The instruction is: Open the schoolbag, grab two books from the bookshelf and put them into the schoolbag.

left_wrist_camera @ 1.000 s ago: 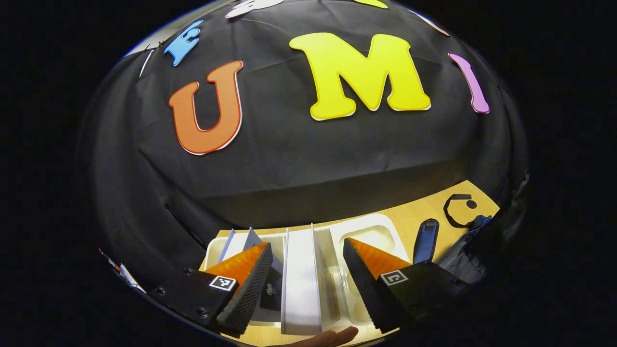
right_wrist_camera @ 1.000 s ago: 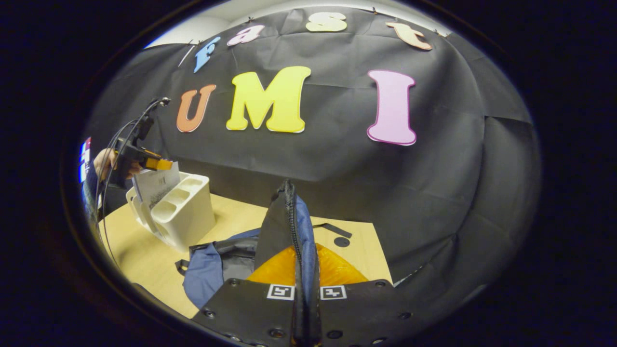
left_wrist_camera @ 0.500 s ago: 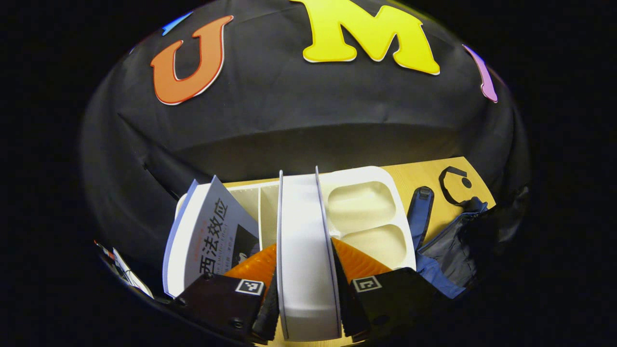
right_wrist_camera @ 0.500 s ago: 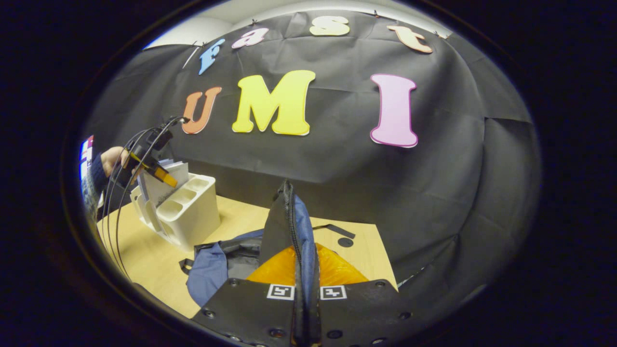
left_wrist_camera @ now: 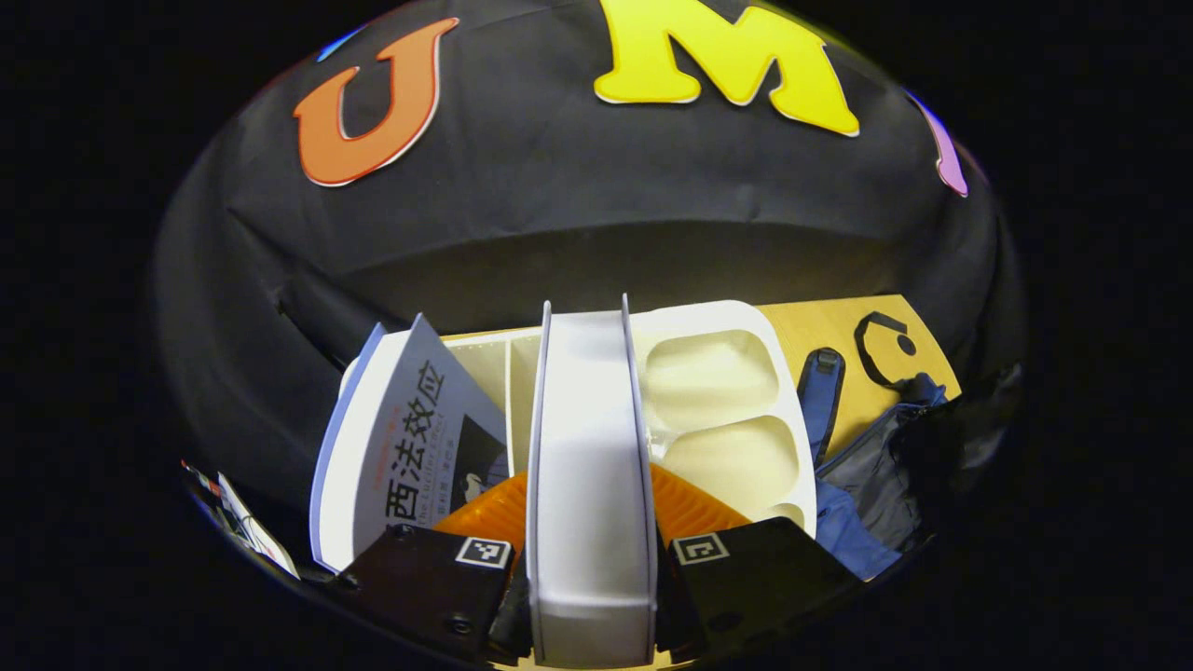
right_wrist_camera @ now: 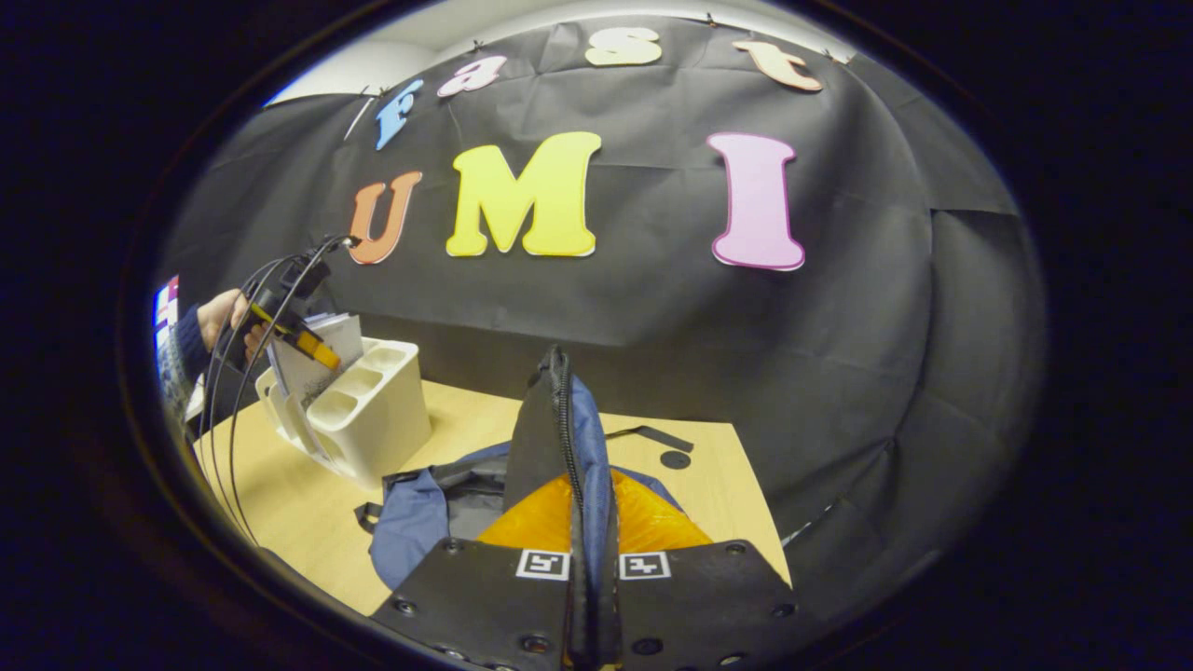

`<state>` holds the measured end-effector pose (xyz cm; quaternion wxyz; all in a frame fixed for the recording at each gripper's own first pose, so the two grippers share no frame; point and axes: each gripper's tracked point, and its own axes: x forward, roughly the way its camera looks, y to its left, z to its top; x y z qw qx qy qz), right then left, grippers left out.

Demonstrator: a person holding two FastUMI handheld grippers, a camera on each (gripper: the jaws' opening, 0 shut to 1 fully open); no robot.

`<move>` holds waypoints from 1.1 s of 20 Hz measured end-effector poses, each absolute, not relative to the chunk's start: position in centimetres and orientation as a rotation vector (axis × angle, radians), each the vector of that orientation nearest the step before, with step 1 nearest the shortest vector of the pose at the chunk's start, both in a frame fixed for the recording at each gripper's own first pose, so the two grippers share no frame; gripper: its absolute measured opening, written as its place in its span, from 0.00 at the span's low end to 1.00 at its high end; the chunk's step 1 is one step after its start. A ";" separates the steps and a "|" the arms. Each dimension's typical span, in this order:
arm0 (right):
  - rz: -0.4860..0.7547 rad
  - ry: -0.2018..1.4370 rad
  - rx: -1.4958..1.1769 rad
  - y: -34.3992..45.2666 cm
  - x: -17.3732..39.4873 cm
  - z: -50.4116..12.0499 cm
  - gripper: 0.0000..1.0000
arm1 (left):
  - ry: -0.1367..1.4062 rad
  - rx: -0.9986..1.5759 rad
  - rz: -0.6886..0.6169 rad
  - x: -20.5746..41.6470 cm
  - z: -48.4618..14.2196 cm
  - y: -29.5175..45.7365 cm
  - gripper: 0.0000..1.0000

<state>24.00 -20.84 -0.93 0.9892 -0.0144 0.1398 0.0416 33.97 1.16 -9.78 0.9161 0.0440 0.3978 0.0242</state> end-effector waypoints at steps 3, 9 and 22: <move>0.080 0.273 -0.001 -20.6 23.8 -1.3 0.05 | 0.814 0.029 0.053 31.9 -9.4 1.4 0.48; 0.081 0.286 0.051 -19.8 23.7 -2.9 0.05 | 0.788 -0.057 0.016 26.1 -8.1 1.7 0.49; 0.032 0.299 0.110 -17.6 24.3 -1.9 0.02 | 0.720 -0.374 -0.071 14.4 -7.5 3.0 0.49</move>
